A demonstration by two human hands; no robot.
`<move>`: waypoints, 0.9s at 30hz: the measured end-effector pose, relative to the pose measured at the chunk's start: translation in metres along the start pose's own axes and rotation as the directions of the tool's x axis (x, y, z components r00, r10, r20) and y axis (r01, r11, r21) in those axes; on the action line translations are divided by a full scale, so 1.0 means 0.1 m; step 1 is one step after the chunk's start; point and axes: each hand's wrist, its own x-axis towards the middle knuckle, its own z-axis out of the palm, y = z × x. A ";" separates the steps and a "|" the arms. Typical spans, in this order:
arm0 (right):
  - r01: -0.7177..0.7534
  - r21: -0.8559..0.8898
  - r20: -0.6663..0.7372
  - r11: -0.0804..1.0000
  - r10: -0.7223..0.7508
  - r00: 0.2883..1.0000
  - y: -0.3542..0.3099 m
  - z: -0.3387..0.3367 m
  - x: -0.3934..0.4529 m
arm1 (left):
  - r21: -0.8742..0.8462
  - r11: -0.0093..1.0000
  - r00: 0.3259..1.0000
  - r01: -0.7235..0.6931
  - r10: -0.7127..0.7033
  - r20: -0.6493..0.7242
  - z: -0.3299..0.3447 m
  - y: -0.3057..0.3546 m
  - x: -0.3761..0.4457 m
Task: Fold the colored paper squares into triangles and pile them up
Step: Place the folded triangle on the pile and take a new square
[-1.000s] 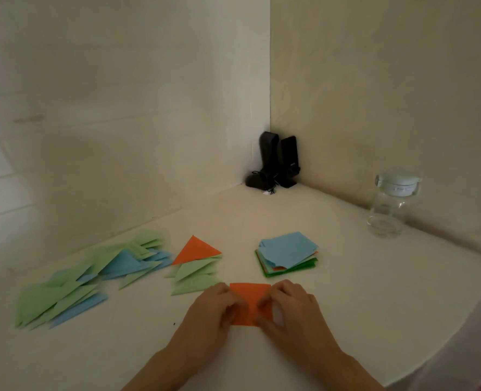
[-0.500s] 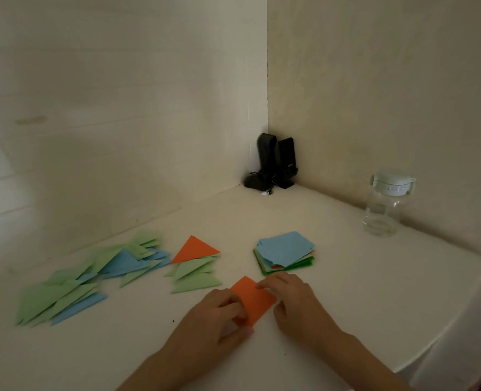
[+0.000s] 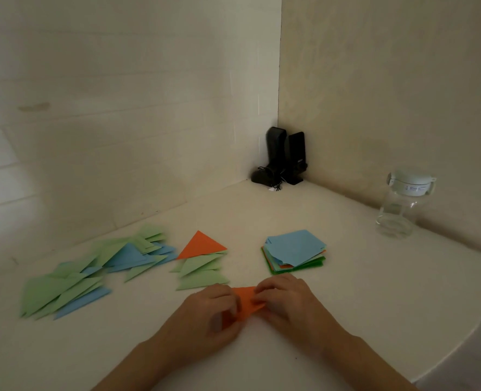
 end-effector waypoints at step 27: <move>-0.486 0.068 0.077 0.871 0.481 0.873 -0.24 0.01 0.23 | 0.216 0.800 0.829 0.559 -0.545 -0.126 0.04 -0.08 -0.07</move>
